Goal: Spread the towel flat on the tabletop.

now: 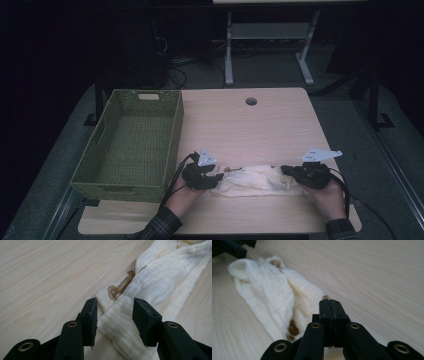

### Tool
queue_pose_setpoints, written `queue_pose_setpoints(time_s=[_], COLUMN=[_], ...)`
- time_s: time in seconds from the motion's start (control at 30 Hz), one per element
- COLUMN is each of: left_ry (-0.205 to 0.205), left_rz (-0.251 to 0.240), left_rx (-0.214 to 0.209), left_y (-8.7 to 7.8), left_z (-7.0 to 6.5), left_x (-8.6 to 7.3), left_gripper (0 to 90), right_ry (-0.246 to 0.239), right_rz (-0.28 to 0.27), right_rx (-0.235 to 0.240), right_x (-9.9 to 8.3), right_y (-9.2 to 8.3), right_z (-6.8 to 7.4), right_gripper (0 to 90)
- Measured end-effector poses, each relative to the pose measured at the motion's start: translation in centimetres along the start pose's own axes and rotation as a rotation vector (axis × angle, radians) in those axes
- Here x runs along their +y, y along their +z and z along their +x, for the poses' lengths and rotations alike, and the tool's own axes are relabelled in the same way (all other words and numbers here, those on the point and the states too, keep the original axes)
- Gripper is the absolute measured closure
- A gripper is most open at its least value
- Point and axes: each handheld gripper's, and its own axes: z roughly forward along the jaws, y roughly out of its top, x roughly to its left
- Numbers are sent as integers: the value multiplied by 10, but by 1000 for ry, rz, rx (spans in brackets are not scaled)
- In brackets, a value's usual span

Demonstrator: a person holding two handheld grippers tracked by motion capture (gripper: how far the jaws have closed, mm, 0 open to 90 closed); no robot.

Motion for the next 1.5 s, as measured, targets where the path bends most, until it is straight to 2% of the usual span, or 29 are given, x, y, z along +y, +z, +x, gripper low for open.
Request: queue_pose_setpoints(time_s=[0.1,0.23,0.3,0.37,0.47,0.53,0.67,0.73,0.87,0.93,1.07,1.13,1.2,1.3,1.5], left_ry=[0,-3,0,-7,-13,-29,-35,-27,-32,-31,-24,-11,14,23,18], left_rz=[1,-16,-20,-27,-20,-5,33,47,87,91,96,113,128,108,3], left_rx=[4,17,24,31,20,13,1,2,-26,-33,-50,-65,-58,-42,19], left_y=[0,0,1,3,10,14,17,18,21,22,22,22,21,17,-2], left_z=[0,1,3,6,12,14,16,17,18,18,15,12,9,5,9], left_x=[0,1,3,6,8,8,3,0,-6,-7,-6,-5,-2,1,18], left_gripper=[538,538,538,543,573,585,591,585,558,559,639,751,835,865,875], right_ry=[28,62,65,73,61,55,47,51,48,47,45,45,45,45,42], right_rz=[-13,10,27,24,27,30,39,38,35,34,35,35,35,34,4], right_rx=[-44,-108,-140,-149,-172,-176,-182,-182,-182,-182,-181,-180,-180,-183,-180], right_x=[-7,-22,-28,-30,-29,-28,-28,-28,-28,-28,-27,-27,-27,-27,-19], right_y=[-16,-32,-37,-41,-42,-41,-40,-41,-41,-41,-41,-41,-41,-41,-45], right_z=[-10,-18,-21,-23,-23,-22,-22,-22,-22,-22,-21,-21,-21,-21,-22], right_gripper=[885,885,885,885,884,885,885,885,885,885,885,885,885,885,885])
